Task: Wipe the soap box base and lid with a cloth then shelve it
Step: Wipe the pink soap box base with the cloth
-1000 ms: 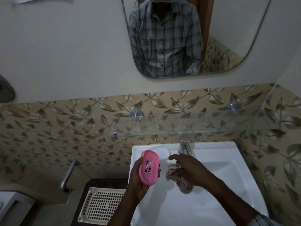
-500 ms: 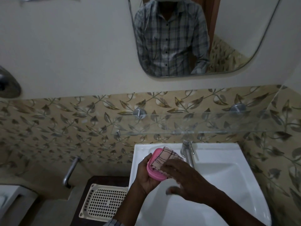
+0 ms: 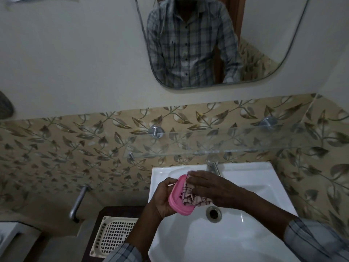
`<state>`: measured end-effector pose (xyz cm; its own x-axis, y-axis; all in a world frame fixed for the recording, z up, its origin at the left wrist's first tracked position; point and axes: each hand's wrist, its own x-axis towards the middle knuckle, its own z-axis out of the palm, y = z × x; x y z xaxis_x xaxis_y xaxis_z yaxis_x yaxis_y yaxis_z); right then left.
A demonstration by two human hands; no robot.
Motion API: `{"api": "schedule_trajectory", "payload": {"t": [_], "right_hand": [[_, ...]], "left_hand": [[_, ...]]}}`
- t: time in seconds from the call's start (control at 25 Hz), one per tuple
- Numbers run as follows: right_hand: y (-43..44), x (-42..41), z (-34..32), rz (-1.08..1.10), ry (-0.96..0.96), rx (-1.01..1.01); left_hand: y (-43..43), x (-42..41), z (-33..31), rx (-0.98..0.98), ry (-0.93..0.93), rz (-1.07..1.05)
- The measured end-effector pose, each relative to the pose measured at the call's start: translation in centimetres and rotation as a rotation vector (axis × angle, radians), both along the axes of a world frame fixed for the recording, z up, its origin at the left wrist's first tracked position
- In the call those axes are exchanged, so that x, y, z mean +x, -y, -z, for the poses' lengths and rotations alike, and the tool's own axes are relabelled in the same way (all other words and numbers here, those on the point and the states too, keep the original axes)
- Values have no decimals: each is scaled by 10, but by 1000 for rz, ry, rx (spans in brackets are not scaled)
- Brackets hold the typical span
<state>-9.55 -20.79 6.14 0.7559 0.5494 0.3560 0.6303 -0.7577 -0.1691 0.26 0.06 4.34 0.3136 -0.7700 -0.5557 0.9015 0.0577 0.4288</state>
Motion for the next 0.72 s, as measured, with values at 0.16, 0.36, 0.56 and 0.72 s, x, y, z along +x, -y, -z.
{"api": "schedule_trajectory", "payload": {"t": [0.16,0.36,0.56,0.72], "right_hand": [[-12,-12,3,44,50,-2],[-85,-14,14,733,-387,678],[-62,-22,21,406,98,165],[-44,-20,29,259,135,105]], "left_hand": [[13,4,2,13,1,11],[39,-9,16,233,203,-243],[28,11,-5,266,51,-62],[32,9,-10,301,73,-40]]}}
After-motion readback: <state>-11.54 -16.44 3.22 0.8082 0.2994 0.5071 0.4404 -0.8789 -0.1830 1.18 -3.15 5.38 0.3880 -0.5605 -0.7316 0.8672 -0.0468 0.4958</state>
